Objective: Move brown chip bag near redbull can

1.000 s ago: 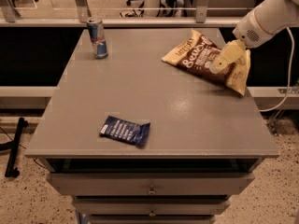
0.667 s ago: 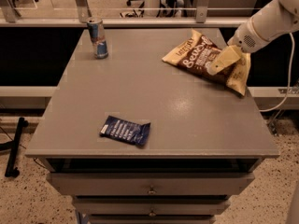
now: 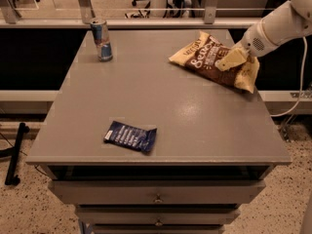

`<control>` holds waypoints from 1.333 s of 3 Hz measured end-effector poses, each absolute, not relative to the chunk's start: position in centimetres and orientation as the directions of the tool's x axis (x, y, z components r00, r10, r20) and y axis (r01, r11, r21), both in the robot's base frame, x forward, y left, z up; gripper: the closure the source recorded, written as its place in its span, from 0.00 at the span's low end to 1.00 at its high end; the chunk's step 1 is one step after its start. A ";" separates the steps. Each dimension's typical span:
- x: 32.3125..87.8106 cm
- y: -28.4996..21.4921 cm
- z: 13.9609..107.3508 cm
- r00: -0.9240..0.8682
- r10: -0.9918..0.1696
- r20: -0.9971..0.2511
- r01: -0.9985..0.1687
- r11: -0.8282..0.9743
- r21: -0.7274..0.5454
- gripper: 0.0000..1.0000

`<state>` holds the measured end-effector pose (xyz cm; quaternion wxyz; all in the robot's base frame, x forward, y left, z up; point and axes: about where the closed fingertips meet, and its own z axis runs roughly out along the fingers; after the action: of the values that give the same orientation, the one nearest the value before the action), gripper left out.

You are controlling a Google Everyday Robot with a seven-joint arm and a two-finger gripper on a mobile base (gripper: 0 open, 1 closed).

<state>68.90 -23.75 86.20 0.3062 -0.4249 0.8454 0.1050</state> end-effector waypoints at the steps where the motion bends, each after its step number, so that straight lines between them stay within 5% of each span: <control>1: 68.9 -22.5 88.2 -0.406 -0.648 -0.644 -0.790 0.603 -0.109 0.88; 2: 68.8 -21.3 90.5 -0.362 -0.638 -0.680 -0.789 0.598 -0.141 1.00; 4: 68.9 -21.3 93.9 -0.312 -0.622 -0.718 -0.766 0.612 -0.197 1.00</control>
Offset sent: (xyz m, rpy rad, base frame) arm -0.0051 0.0351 0.0790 0.0686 -0.1947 0.0355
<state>68.94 -21.33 93.85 0.3978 -0.4312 0.8048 0.0905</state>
